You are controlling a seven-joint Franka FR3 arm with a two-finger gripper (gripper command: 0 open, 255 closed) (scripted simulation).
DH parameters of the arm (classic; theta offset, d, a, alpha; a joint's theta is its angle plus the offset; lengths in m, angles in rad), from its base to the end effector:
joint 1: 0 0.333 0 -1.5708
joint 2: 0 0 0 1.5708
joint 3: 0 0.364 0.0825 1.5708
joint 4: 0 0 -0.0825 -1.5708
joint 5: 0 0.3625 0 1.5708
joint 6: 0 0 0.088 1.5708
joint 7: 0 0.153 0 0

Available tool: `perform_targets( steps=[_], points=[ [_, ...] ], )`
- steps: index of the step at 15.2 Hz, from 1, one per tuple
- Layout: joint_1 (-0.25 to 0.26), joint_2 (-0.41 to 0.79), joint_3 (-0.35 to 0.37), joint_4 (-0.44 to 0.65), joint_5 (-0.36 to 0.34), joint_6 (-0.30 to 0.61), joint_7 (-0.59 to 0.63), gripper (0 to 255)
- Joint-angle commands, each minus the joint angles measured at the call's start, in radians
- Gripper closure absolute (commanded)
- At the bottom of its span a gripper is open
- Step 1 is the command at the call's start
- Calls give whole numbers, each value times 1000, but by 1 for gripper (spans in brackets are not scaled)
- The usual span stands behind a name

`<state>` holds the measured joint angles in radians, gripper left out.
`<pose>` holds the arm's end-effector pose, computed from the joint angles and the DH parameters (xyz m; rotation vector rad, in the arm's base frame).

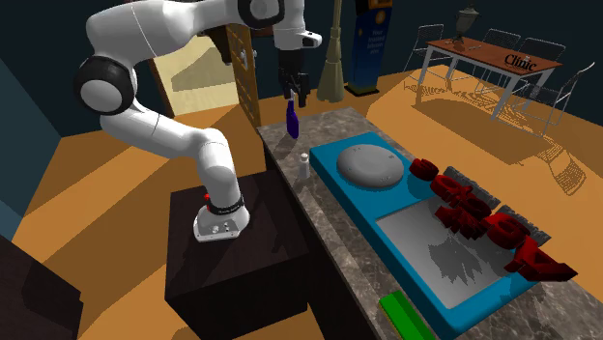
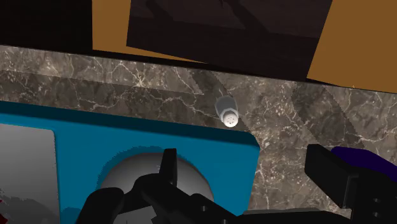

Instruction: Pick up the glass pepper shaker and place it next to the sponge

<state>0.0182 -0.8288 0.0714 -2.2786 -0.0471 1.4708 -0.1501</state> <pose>0.2279 0.0224 0.6142 3.0243 0.3217 0.0239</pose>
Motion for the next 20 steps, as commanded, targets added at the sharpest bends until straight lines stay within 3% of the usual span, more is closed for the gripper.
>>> perform_targets(
  steps=[1, 10, 18, 20],
  points=[
    [0, 0, 0, 0, 0, 0, 0, 0],
    [10, 15, -45, -291, 67, 296, -2, 0],
    [34, 148, -78, -476, 144, 605, -28, 0],
    [37, 167, -79, -494, 151, 641, -32, 0]
  ],
)
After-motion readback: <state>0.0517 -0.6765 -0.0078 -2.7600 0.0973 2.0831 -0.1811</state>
